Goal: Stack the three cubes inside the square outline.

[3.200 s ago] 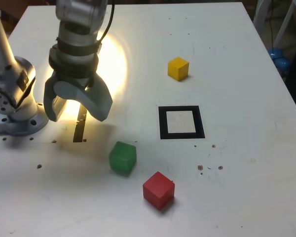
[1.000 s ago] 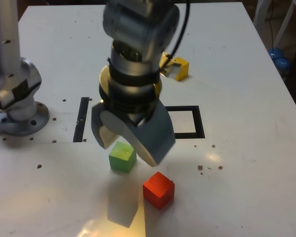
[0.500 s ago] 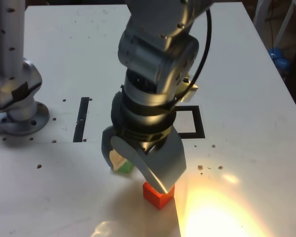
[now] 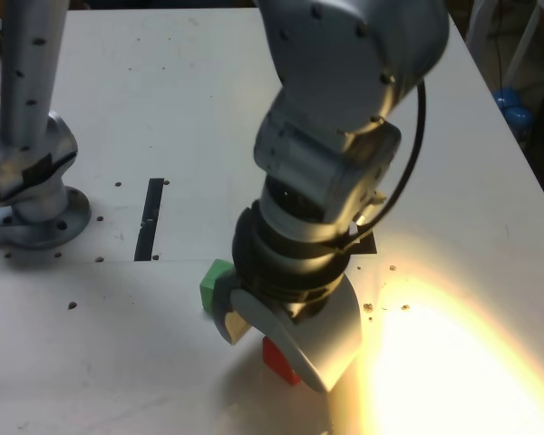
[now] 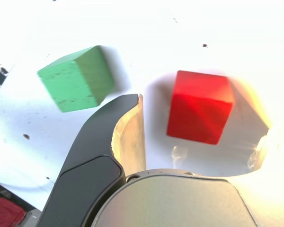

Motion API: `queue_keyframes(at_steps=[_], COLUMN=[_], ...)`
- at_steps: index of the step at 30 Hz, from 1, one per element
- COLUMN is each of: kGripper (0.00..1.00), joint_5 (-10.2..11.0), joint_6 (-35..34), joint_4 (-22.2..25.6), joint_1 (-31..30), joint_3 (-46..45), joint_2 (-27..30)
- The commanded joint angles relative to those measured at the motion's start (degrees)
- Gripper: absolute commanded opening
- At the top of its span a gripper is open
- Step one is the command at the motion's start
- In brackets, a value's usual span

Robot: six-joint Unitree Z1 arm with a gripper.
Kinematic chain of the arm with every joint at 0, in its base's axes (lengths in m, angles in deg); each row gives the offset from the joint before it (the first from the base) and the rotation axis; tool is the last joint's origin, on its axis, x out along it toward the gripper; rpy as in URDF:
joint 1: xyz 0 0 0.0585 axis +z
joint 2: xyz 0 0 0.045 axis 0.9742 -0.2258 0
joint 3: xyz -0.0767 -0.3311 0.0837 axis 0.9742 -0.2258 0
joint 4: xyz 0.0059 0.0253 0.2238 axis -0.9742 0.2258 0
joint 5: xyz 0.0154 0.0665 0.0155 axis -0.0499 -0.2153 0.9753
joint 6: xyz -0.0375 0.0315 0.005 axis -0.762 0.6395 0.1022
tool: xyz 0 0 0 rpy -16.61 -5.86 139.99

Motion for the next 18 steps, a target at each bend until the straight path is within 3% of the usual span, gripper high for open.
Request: queue_keyframes(at_steps=[1,10,18], kGripper=[0.91,0.81,0.48], joint_5=[-0.09,-0.09,0.31], joint_6=[0.07,0.11,-0.85], joint_4=[-0.42,-2.28,-3.26], joint_1=[-0.11,-0.11,-0.11], joint_3=[0.51,0.87,0.40], joint_2=[-0.93,-2.83,-3.21])
